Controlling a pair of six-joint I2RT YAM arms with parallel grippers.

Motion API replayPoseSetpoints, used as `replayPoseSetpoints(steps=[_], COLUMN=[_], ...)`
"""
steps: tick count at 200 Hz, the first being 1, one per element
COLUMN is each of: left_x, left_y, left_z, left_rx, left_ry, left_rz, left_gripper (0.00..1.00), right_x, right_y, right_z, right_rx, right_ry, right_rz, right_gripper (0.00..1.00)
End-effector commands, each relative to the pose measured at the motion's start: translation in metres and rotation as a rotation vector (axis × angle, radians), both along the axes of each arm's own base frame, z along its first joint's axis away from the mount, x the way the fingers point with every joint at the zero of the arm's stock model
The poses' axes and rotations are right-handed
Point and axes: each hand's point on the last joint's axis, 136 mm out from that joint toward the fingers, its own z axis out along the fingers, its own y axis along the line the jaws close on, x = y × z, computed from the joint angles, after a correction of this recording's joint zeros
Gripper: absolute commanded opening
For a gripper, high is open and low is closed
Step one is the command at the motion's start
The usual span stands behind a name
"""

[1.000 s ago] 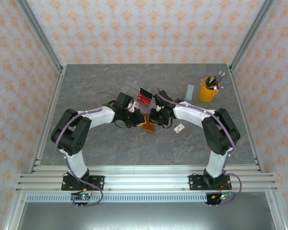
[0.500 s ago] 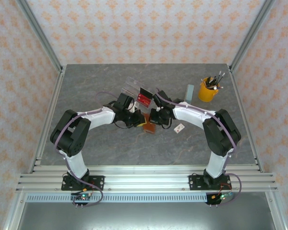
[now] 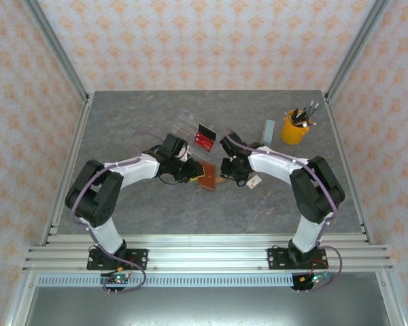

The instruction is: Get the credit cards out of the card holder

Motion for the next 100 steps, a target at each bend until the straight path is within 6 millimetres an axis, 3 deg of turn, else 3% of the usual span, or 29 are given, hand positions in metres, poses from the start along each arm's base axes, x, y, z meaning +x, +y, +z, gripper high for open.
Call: replayPoseSetpoints(steps=[1,14,70,88,100], left_x=[-0.002,-0.002,0.005,0.007,0.007], left_y=[0.012,0.015,0.041,0.052,0.062], left_z=[0.003,0.004,0.012,0.014,0.015], left_rx=[0.056,0.074,0.199,0.237,0.257], left_ry=[-0.003,-0.004,-0.069,-0.092,-0.094], left_rz=[0.019,0.023,0.104,0.137,0.170], left_gripper=[0.44,0.56,0.88,0.99,1.00], right_x=[0.006,0.006,0.006,0.007,0.008], right_y=[0.008,0.011,0.027,0.027,0.029], right_z=[0.004,0.000,-0.005,-0.007,-0.005], right_rx=[0.022,0.025,0.095,0.091,0.099], right_ry=[-0.008,0.003,0.029,0.030,0.025], right_rz=[0.037,0.046,0.070,0.075,0.084], right_gripper=[0.30,0.30,0.28,0.22,0.16])
